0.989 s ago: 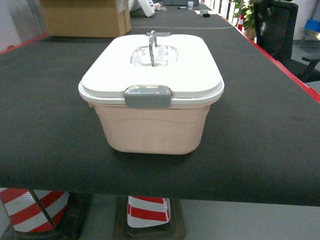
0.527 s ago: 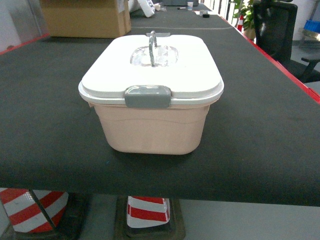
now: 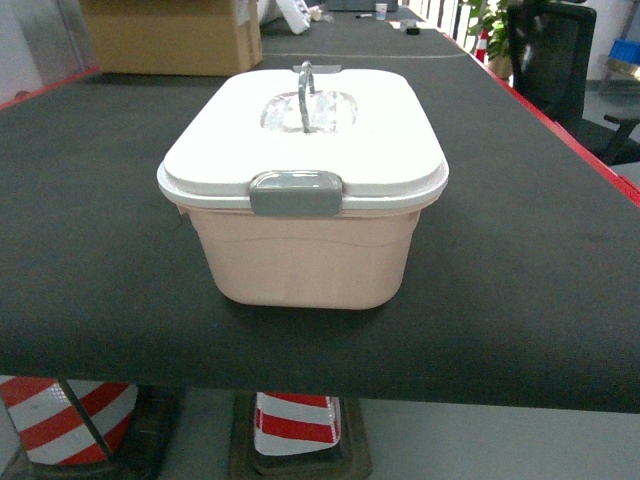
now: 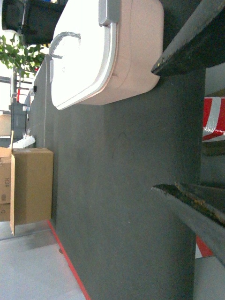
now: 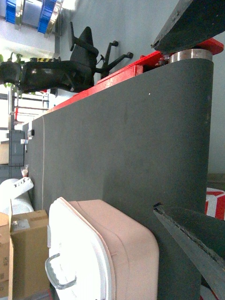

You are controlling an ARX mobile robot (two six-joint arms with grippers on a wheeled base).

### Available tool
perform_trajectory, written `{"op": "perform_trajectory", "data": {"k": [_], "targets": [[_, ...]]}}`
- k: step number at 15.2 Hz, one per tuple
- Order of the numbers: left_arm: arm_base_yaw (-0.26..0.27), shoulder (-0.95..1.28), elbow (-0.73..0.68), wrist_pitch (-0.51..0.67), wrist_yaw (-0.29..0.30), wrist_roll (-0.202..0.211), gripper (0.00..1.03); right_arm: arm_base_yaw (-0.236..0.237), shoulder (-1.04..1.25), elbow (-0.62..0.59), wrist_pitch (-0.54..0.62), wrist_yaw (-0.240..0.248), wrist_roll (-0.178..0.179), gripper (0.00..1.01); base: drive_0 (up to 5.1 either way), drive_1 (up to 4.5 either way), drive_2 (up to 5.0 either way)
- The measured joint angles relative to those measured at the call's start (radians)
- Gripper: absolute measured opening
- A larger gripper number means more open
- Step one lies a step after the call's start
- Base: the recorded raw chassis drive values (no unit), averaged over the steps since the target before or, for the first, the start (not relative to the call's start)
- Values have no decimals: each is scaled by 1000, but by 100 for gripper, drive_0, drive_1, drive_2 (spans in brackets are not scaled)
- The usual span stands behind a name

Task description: Pick capacitor and pack into box

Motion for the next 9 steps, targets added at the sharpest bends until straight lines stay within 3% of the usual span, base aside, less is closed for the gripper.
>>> {"op": "perform_trajectory", "data": {"k": [2,3,9], "targets": [[0,0,0,0,0,0,93,0,0,0,0,0,0,98,0,0,0],[0,0,0,0,0,2,100,0,0,0,0,0,0,98,0,0,0],[0,0,0,0,0,1,98,0,0,0,0,0,0,98,0,0,0]]}}
